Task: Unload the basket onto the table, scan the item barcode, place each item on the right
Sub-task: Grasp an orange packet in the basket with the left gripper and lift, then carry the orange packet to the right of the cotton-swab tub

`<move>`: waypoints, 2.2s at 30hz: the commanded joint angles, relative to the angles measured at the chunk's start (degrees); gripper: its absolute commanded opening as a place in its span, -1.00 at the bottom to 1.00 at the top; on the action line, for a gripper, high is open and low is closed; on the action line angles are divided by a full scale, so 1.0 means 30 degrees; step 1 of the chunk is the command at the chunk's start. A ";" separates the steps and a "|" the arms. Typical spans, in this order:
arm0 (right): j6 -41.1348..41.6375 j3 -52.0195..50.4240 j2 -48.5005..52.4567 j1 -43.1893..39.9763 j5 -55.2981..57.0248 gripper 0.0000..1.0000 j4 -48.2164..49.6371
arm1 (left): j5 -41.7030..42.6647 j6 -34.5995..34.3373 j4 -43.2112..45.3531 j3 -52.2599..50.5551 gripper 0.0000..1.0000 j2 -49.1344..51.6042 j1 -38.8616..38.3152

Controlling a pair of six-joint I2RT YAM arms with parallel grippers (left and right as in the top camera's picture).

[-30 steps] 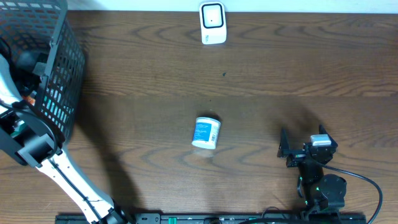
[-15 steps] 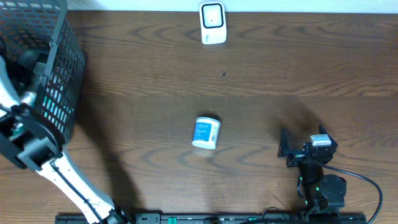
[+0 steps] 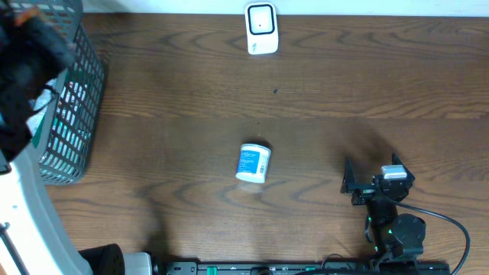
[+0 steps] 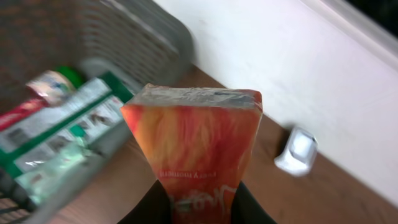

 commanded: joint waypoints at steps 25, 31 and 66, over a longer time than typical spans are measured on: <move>-0.0146 -0.0015 -0.0058 -0.0153 -0.0022 0.99 -0.0117 | -0.0109 -0.0860 1.0601 -1.8717 -0.56 0.1071 -1.7092; -0.0146 -0.0015 -0.0058 -0.0153 -0.0029 0.99 -0.0124 | -0.0109 -0.0867 1.1672 -1.9103 -0.56 0.2353 -1.8287; -0.0146 -0.0015 -0.0058 -0.0153 -0.0029 0.99 -0.0117 | -0.3075 -0.5268 1.2968 -1.8739 0.42 0.7657 -2.1974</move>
